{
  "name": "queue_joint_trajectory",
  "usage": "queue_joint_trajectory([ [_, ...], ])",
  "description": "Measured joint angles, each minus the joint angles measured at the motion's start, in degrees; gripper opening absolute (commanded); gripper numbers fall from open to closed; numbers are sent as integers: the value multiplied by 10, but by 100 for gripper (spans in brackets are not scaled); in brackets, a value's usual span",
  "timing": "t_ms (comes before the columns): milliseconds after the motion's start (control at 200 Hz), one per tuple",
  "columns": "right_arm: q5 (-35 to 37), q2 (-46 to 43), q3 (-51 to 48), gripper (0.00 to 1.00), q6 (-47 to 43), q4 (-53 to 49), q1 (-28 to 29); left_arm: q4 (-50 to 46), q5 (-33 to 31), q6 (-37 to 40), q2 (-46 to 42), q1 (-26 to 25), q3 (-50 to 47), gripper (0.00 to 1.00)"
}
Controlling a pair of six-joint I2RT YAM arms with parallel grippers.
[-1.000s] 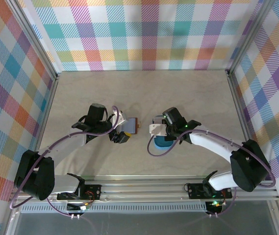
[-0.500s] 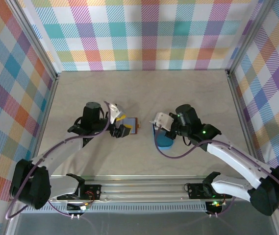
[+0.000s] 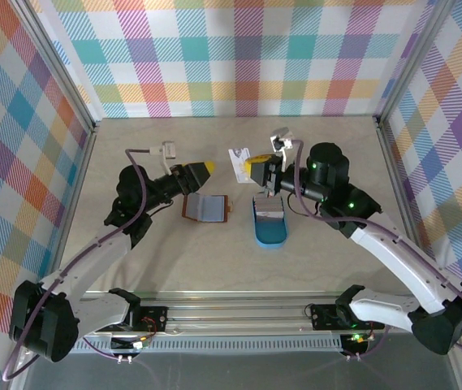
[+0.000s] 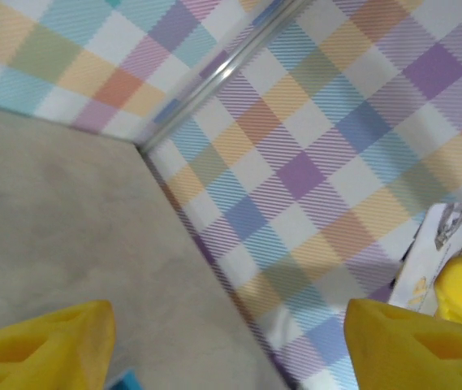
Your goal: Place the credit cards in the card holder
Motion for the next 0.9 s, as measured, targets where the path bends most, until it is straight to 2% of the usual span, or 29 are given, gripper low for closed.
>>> queue_joint_trajectory([
  [220,-50,35,1,0,136,16,-18,61,48,-88,19,-14,6,72],
  [405,-92,64,2,0,202,32,-21,103,80,-124,48,-40,14,63],
  [470,-102,67,2,0,216,35,-21,107,83,-133,56,-45,15,56],
  [625,-110,67,2,0,238,45,-21,123,86,-145,66,-53,15,29],
  [680,-112,67,2,6,245,46,-22,134,87,-153,66,-54,15,20],
  [750,-113,68,2,17,255,47,-26,151,90,-163,67,-54,14,0],
  [900,-124,72,1,40,274,52,-44,186,92,-181,78,-56,14,0],
])
